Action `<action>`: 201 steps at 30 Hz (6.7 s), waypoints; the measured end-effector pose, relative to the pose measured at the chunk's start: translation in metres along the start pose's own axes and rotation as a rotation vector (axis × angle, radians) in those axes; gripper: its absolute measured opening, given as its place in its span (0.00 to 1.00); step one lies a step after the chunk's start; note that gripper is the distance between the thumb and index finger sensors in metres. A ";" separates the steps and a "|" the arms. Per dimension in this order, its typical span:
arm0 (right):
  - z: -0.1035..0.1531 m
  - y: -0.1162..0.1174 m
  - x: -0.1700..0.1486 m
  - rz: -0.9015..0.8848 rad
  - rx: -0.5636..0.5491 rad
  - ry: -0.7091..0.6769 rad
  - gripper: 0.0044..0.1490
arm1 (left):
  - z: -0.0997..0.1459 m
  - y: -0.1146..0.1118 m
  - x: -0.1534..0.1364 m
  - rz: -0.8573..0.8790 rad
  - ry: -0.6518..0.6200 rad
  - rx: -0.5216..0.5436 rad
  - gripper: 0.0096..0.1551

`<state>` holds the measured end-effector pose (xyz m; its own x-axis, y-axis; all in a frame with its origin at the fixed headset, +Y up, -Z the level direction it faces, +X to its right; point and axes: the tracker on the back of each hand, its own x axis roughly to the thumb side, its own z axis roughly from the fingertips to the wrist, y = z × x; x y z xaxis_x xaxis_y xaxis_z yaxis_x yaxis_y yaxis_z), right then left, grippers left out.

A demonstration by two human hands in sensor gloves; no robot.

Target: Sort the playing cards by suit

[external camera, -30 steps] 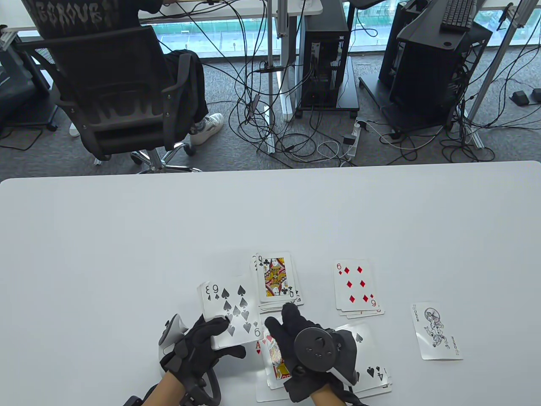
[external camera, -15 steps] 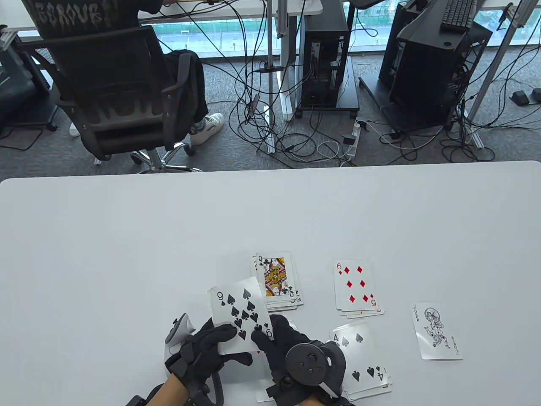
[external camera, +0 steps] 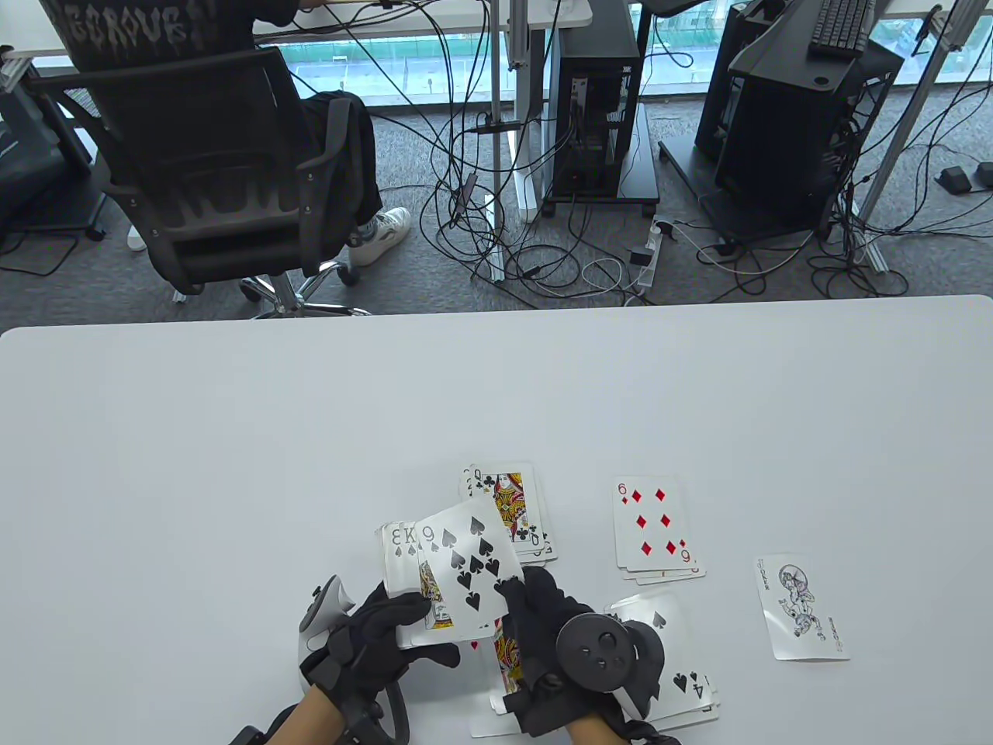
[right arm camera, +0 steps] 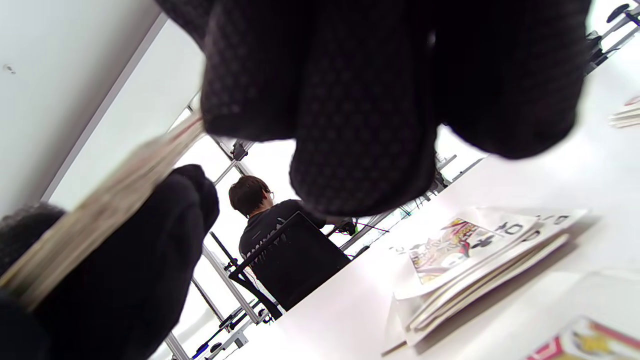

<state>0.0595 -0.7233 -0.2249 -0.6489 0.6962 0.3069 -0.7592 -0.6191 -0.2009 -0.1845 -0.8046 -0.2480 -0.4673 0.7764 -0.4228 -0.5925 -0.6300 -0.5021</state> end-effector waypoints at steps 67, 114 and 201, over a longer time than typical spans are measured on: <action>-0.013 -0.055 0.012 0.444 0.192 0.073 0.34 | 0.005 0.001 0.005 0.026 -0.019 0.052 0.28; 0.008 0.005 -0.004 0.019 -0.057 0.055 0.24 | 0.000 0.000 -0.003 -0.005 0.025 0.003 0.28; -0.022 -0.003 -0.011 -0.122 -0.026 0.196 0.24 | 0.008 0.021 0.010 0.045 -0.076 0.099 0.28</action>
<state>0.0683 -0.7212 -0.2482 -0.5479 0.8239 0.1448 -0.8319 -0.5183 -0.1983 -0.2071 -0.8098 -0.2567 -0.5407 0.7488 -0.3832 -0.6299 -0.6624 -0.4056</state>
